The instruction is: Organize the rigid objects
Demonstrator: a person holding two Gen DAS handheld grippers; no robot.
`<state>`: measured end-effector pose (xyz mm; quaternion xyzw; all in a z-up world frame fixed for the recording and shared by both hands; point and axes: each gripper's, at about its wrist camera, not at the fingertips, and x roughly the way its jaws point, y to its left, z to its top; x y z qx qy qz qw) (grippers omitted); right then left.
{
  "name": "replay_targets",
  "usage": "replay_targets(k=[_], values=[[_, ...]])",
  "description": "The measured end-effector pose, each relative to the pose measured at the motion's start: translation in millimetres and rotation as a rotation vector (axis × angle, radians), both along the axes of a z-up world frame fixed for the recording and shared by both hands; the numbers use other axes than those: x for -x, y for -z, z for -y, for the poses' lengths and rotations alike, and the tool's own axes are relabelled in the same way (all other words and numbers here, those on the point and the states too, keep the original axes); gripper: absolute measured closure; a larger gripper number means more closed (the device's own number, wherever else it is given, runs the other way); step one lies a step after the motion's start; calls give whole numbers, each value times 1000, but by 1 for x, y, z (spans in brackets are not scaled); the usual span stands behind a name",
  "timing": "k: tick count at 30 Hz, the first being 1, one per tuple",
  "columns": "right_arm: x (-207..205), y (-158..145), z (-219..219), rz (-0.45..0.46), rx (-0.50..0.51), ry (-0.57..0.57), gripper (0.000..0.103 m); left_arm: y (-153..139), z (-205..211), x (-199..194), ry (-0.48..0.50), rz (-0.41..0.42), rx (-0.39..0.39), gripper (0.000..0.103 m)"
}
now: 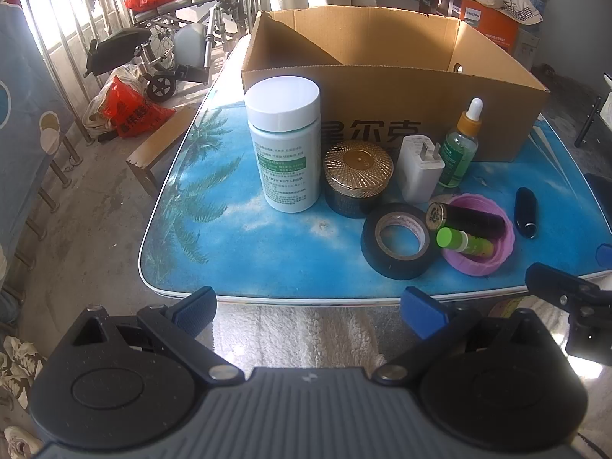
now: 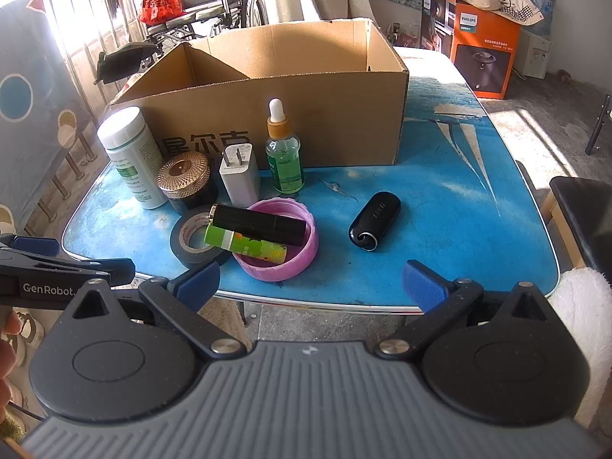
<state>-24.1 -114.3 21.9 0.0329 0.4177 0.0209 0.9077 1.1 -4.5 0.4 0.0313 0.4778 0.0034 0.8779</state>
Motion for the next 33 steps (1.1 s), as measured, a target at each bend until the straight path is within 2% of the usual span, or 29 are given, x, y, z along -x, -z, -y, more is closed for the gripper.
replay_targets(k=[33], values=[[0,0,2,6,-4,2,1,2,0,0,-1,-2,4,0]])
